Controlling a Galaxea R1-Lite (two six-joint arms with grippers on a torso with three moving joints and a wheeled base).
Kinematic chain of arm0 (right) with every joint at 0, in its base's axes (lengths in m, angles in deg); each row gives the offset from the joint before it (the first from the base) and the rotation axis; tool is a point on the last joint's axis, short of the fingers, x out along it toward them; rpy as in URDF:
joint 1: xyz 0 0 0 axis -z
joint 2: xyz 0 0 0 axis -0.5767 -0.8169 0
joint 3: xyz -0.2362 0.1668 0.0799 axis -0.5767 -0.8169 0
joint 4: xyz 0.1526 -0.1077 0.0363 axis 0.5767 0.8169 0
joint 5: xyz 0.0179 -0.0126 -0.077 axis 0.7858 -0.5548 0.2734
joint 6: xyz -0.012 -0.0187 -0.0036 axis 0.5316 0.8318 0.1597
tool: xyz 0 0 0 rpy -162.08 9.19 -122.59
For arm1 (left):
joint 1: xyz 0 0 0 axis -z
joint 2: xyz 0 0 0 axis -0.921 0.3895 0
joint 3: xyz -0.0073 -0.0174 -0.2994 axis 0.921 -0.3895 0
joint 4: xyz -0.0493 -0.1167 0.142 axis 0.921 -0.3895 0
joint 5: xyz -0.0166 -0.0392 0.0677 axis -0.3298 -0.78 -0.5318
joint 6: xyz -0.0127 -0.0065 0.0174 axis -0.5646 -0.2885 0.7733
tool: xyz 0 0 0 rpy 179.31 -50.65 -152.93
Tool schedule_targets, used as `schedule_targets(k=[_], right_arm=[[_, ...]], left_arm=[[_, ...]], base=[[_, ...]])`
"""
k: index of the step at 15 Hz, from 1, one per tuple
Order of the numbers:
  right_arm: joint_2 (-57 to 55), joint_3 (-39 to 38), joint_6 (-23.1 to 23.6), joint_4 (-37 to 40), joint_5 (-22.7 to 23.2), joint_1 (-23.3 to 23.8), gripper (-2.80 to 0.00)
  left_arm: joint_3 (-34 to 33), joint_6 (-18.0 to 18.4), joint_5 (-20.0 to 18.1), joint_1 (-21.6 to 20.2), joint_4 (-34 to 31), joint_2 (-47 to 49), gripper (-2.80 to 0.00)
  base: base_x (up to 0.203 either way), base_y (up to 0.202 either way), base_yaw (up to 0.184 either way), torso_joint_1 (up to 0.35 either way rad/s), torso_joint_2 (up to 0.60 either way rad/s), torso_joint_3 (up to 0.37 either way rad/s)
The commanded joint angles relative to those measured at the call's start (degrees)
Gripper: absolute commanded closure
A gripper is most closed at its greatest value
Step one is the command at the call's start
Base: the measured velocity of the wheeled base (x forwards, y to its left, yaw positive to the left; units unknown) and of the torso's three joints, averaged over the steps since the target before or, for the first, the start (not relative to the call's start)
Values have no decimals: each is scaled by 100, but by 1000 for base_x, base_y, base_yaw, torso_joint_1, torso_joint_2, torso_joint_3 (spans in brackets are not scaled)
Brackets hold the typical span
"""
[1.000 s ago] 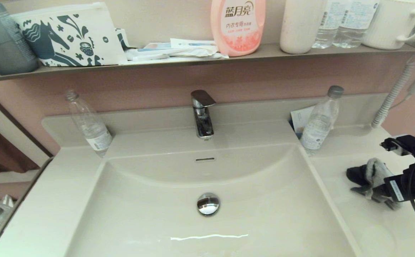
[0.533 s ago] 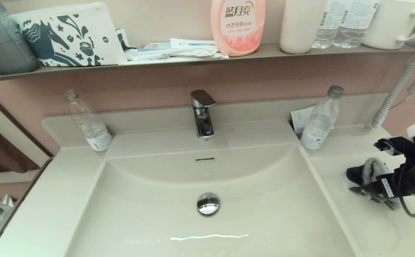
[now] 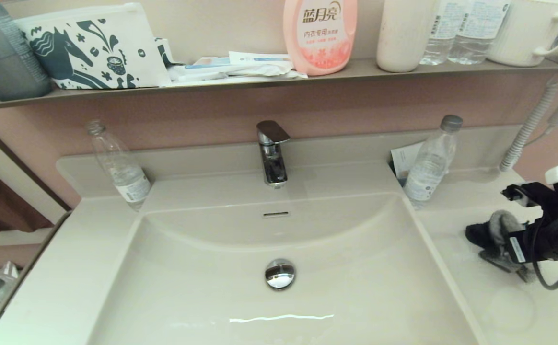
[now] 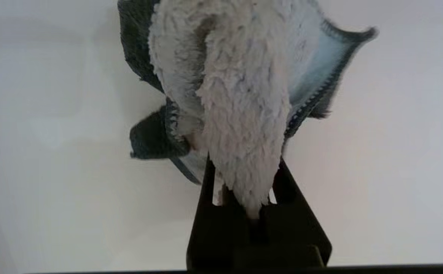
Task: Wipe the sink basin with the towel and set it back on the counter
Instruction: Pick up the cloth, then wipe the sink
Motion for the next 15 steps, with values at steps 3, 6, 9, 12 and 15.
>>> schedule_targets(k=[3, 6, 9, 12, 15], right_arm=[[992, 25, 10, 335, 125, -70, 0], [1689, 554, -344, 1142, 258, -1099, 0], [1665, 2301, -1769, 2500, -41, -2864, 0], [884, 3479, -3175, 3828, -251, -4114, 0], [171, 3608, -3867, 4399, -324, -4916, 0]], left_arm=[[0, -2, 3, 3, 2, 6, 0], [0, -1, 3, -2, 2, 6, 0], [0, -1, -1, 3, 2, 8, 0], [0, -1, 3, -5, 2, 7, 0], [0, -4, 3, 1, 2, 8, 0]], base=[[0, 0, 0, 0, 0, 0], [0, 0, 0, 0, 0, 0], [0, 0, 0, 0, 0, 0], [0, 0, 0, 0, 0, 0], [0, 0, 0, 0, 0, 0]])
